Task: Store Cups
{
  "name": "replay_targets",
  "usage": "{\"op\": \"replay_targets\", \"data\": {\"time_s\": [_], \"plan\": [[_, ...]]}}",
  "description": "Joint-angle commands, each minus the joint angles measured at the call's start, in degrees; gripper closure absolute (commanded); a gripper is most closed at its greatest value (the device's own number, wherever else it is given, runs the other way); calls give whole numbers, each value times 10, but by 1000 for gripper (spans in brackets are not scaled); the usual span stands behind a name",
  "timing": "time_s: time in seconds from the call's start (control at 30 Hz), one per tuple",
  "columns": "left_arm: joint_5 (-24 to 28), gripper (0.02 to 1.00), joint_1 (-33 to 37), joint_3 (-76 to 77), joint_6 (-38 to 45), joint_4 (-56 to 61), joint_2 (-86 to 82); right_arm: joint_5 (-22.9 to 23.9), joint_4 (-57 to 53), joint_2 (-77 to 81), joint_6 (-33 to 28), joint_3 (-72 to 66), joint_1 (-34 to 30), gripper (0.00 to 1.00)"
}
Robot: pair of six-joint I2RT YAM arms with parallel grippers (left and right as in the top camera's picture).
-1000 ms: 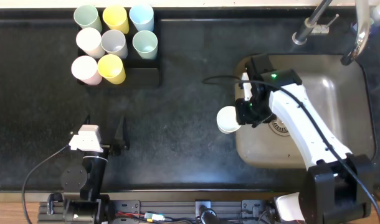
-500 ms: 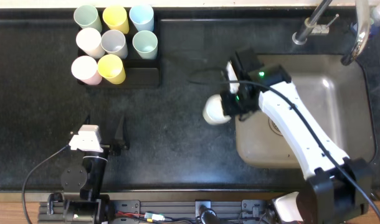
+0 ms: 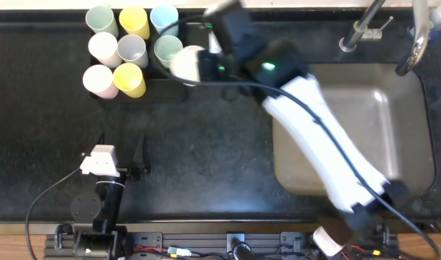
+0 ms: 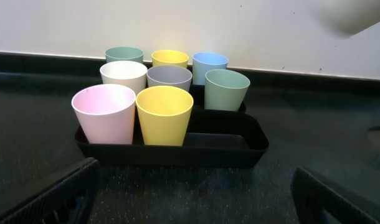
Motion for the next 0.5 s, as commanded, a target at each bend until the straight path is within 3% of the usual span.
{"op": "replay_targets", "data": {"time_s": [0.03, 0.5], "plan": [[7, 18, -5, -1, -6, -2, -6, 33, -2, 81, 30, 53, 17, 958], [7, 18, -5, -1, -6, -2, -6, 37, 17, 170, 51, 63, 40, 958]]}}
